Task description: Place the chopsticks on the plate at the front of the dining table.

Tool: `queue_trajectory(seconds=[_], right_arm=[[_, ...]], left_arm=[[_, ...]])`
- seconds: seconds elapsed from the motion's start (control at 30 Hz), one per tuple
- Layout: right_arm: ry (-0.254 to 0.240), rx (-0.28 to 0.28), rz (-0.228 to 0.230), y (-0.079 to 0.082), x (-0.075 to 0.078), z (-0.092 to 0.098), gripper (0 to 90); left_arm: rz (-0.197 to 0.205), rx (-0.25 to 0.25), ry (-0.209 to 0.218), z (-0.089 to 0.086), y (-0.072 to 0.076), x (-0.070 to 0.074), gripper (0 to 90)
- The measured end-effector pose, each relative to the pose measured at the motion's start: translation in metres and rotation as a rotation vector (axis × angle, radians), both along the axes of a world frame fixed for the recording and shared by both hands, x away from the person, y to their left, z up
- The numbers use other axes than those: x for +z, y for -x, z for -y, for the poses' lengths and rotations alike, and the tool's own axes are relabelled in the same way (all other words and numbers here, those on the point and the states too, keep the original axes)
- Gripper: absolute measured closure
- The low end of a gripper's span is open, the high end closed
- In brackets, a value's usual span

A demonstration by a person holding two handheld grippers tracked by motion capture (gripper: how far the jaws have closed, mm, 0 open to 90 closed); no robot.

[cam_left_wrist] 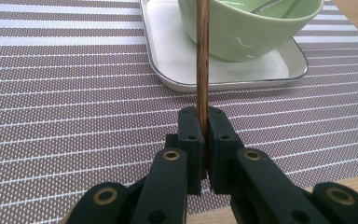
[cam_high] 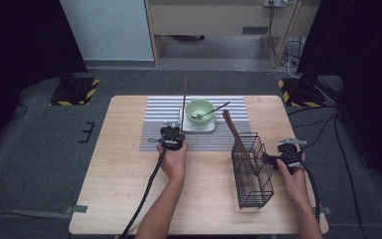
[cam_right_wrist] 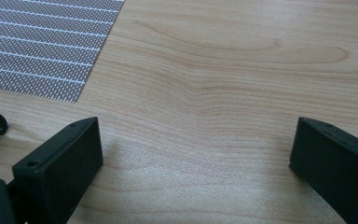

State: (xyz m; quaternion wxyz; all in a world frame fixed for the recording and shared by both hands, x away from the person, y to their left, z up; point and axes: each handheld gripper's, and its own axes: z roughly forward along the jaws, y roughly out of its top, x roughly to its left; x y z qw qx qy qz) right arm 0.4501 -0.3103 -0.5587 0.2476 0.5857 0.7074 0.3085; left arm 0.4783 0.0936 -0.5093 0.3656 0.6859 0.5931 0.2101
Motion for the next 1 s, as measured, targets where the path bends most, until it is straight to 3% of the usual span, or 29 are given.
queue_trajectory(seconds=[0.5,0.77,1.0], right_arm=[[0.0,0.0,0.0,0.0,0.0,0.0,2.4],[0.0,0.0,0.0,0.0,0.0,0.0,2.4],[-0.001,-0.001,0.0,0.0,0.0,-0.0001,2.4]], left_arm=[[0.005,-0.003,0.008,-0.0014,0.0011,0.0007,85.6],[0.02,0.019,0.013,-0.0044,0.0012,0.0028,85.7],[0.004,0.035,0.013,-0.0088,0.0004,0.0001,85.7]])
